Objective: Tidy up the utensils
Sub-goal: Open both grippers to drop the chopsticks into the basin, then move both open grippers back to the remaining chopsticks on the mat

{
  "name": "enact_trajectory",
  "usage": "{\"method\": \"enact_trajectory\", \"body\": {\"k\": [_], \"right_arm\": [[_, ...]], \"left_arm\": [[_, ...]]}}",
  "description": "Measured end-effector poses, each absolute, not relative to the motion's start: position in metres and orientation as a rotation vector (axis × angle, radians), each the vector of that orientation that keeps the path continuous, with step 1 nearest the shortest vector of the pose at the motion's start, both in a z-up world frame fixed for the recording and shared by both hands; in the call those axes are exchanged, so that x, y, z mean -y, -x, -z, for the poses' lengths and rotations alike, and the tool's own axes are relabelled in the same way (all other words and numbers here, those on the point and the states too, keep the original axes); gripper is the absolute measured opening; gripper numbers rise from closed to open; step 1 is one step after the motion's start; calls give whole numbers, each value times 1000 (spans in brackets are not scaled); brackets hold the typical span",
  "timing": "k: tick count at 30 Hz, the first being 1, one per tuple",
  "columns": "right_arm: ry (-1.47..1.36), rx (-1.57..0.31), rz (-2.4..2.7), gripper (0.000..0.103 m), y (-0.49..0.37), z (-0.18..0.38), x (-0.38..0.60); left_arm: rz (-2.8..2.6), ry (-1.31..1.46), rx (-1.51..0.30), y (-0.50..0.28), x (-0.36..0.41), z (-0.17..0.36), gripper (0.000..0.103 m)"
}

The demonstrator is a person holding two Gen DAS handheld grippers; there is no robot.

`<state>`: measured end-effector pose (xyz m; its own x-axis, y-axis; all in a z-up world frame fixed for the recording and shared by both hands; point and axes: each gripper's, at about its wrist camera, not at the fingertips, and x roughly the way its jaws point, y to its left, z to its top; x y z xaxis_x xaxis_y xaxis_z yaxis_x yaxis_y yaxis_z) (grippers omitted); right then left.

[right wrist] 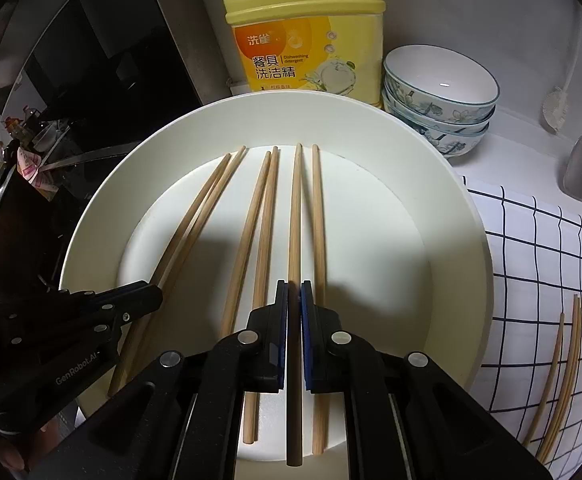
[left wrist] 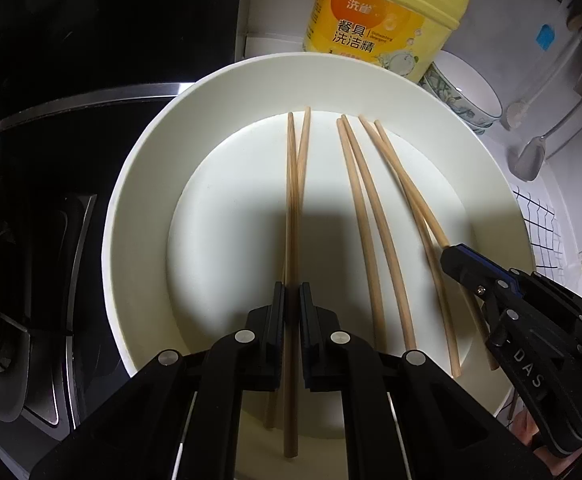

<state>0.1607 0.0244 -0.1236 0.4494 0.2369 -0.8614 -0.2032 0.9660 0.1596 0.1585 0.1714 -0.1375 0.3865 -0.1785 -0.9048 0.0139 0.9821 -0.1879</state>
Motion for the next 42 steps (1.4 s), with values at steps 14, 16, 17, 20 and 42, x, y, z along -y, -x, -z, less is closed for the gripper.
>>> {"method": "enact_trajectory", "body": {"k": [14,16,17,20,42], "right_arm": [[-15,-1002,-267,36,-149,99,-18],[-23,-997,-270,37,-147,96,-17],[-25,-994,-271,37,-145,94,-17],[-27,-984,-269,40,-139,90,-14],[-88,-954,-24,64,-25,69,133]], "left_arm": [[95,187,-1108,-142,-185,107,66],[99,208,-1112,-139,-186,104,69],[102,217,-1111,-137,-187,102,69],[96,207,-1097,-132,-187,96,70],[149,17,-958,-68,-77,57,87]]}}
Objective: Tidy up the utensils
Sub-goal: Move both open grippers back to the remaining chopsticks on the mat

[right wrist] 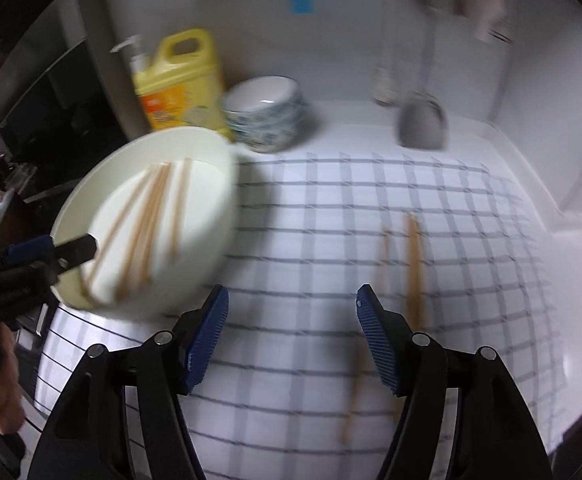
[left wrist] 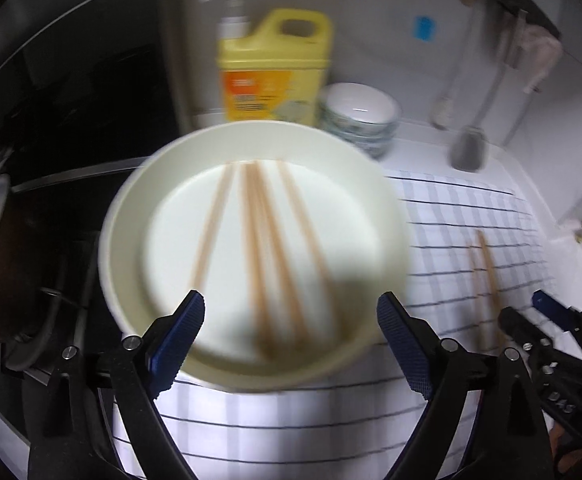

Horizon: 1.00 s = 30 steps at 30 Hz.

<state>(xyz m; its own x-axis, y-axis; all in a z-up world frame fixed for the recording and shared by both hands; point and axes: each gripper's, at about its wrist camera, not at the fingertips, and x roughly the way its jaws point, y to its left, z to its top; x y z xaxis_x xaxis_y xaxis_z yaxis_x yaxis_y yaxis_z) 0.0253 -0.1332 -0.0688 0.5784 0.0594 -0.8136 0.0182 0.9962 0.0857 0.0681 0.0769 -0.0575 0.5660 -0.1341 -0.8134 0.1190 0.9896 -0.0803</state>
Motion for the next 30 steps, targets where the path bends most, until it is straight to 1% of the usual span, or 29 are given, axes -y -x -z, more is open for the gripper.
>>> {"method": "enact_trajectory", "body": {"k": [2,6,11,18,24,30], "right_arm": [[-108,-954,6,64,-13,75,163],[-133,-972,41,64,1,94,214],[-140,-966,15,64,11,116,255],[-143,-945,-5,64,1,144,268],[-118,-898,20,64,-4,161,267],[-99,-924,34,64,-6,171,263]], "left_arm": [[190,15,-952,-60,-52,58,89],[201,7,-956,-46,-9,62,90],[193,-3,-957,-28,33,69,90],[152,-58,-961,-25,72,88,91],[175,-44,-946,-39,84,115,91],[177,-59,-957,-45,91,136,91]]}}
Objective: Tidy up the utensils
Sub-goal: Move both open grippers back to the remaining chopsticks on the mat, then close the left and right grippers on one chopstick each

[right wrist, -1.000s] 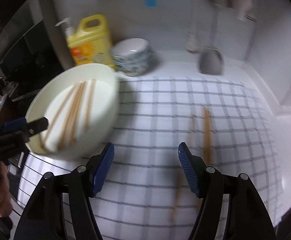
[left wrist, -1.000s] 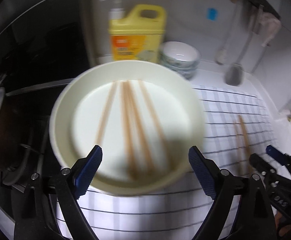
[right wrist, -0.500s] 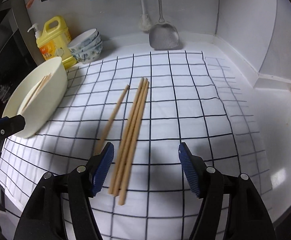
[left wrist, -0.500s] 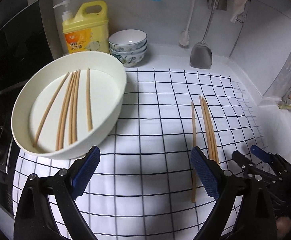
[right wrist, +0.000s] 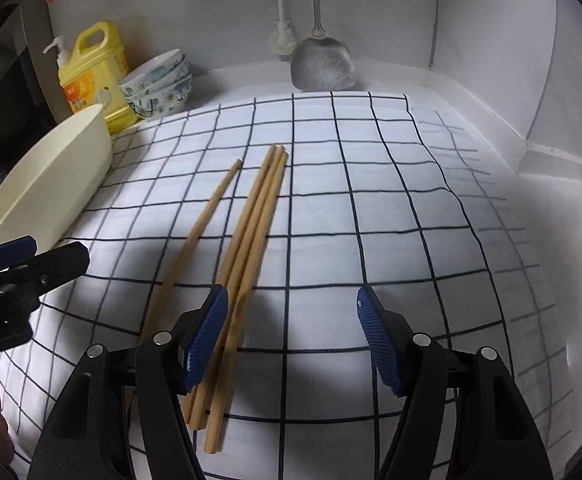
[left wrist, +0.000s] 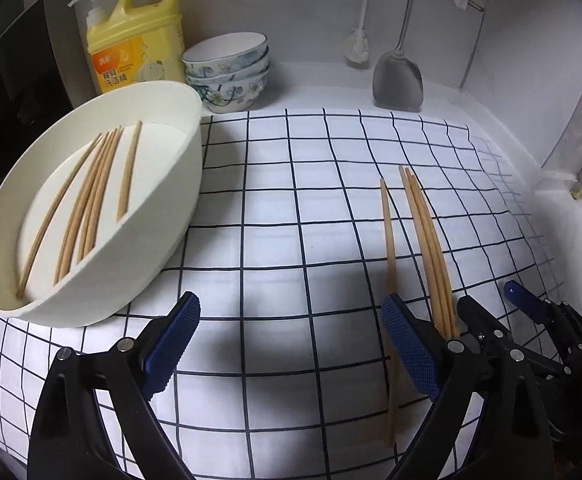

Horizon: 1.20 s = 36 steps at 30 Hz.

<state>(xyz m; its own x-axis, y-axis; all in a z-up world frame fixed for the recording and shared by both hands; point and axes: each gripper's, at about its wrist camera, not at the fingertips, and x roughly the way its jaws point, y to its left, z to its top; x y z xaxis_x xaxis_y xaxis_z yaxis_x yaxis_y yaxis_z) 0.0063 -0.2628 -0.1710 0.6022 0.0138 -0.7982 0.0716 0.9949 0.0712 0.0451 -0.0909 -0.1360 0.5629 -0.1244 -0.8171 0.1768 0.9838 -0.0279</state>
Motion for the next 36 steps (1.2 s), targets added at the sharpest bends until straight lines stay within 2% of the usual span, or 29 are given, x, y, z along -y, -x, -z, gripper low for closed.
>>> {"method": "enact_trajectory", "body": {"k": [19,36], "right_arm": [[18,-953,54,64,-13,182,251],[-34,-939,111,64,-15,185,299]], "left_arm": [[200,-56,-972,-59,101,149,91],[248,-112,-981,-66,131,175,91]]}}
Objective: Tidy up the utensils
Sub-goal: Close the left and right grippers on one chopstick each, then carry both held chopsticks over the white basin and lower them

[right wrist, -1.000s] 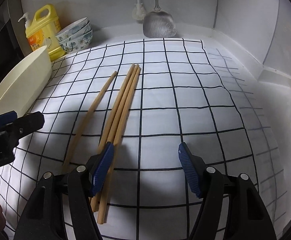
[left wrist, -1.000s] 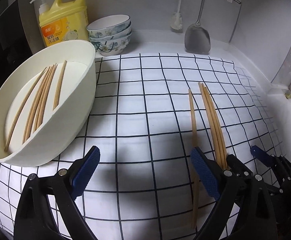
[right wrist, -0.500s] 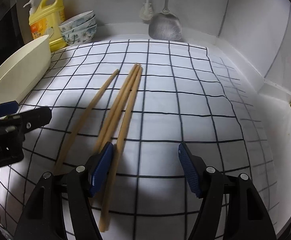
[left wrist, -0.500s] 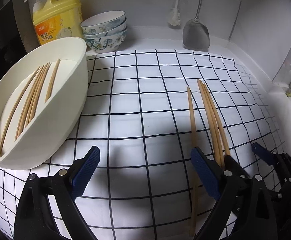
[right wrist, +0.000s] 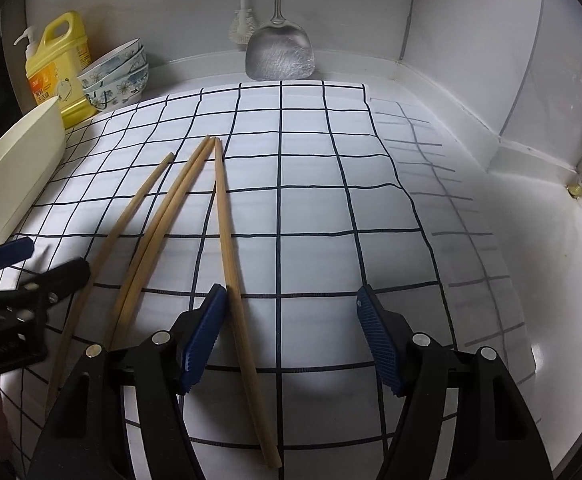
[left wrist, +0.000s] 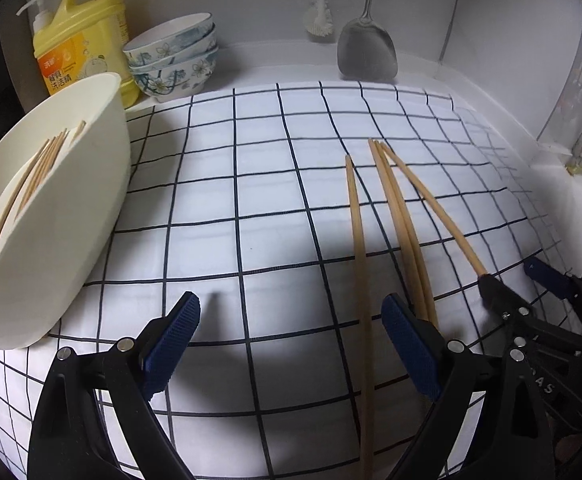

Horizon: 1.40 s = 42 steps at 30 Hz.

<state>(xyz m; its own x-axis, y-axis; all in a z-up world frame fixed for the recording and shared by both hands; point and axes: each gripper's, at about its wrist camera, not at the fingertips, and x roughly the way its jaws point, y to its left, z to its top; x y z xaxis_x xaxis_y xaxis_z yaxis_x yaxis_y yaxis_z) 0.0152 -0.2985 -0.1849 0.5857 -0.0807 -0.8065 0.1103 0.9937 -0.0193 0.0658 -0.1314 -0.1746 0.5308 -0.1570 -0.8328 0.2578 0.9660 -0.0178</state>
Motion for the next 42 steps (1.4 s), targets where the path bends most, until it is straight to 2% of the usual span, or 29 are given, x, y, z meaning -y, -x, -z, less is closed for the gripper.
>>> {"method": "enact_trajectory", "body": {"k": [7,9,11,13,17,18,19,20,21,32,42], "right_arm": [[-18,-930,77,64,-22,185,294],[-16,-929,54,58,-23,185,292],[-6,-929,37,50,-25,185,289],[14,-931,15,42,-25,185,286],[17,-936,-11,30,-25,184,282],[17,-937,-15,29,-25,184,281],[18,-938,-19,20,-25,184,280],[24,-939,-18,10,-25,184,279],[29,-939,-16,9,-25,184,277],[-75,-916,-24,7,-10,168,288],[-113,-885,-71,7,3,105,281]], "left_arm": [[238,-135,-987,-70,136,183,90],[242,-136,-974,-69,137,182,86],[256,-142,-958,-66,139,180,76],[278,-153,-951,-64,142,178,59],[319,-169,-955,-60,150,175,37],[327,-171,-957,-59,152,174,26],[331,-173,-959,-59,153,174,16],[333,-177,-959,-58,154,174,11],[335,-178,-957,-57,154,174,8],[313,-127,-983,-53,139,161,7],[228,-52,-955,-31,102,83,7]]}}
